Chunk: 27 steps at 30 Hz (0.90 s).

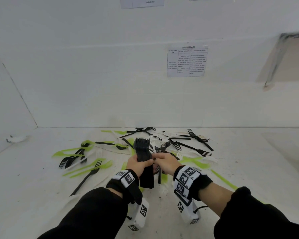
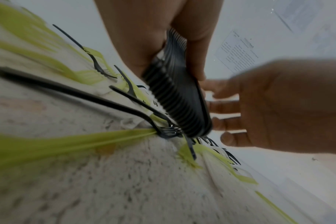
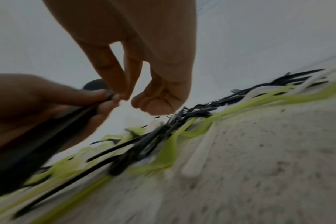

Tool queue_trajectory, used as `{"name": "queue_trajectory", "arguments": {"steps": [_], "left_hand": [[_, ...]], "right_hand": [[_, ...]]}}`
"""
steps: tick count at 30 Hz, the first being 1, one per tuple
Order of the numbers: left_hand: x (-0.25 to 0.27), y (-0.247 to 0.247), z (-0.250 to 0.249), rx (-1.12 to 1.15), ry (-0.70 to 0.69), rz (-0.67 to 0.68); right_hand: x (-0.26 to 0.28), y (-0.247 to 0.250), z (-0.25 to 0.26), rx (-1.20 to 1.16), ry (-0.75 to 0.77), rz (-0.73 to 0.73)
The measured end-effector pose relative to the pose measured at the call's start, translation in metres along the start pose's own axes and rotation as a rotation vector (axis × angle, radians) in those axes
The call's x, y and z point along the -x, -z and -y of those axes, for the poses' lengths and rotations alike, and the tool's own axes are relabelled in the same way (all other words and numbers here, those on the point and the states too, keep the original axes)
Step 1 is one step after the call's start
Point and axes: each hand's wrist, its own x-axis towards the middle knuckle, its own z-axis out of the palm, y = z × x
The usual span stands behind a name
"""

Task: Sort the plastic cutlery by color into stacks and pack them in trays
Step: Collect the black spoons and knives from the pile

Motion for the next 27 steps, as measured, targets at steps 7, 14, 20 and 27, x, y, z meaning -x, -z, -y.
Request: {"name": "queue_trajectory", "arguments": {"steps": [7,14,20,27], "left_hand": [[-0.007,0.011,-0.011,0.061,-0.001,0.017],[-0.019,0.019,-0.019,0.059,-0.013,0.031],[-0.022,0.024,-0.018,0.074,-0.026,0.023],[-0.014,0.02,-0.007,0.056,0.041,0.1]], "right_hand": [[-0.023,0.056,-0.03,0.447,-0.207,-0.139],[-0.03,0.045,-0.032,0.572,-0.12,0.151],[-0.033,0.038,-0.029,0.756,0.151,0.192],[-0.04,0.041,-0.018,0.865,0.07,0.039]]}}
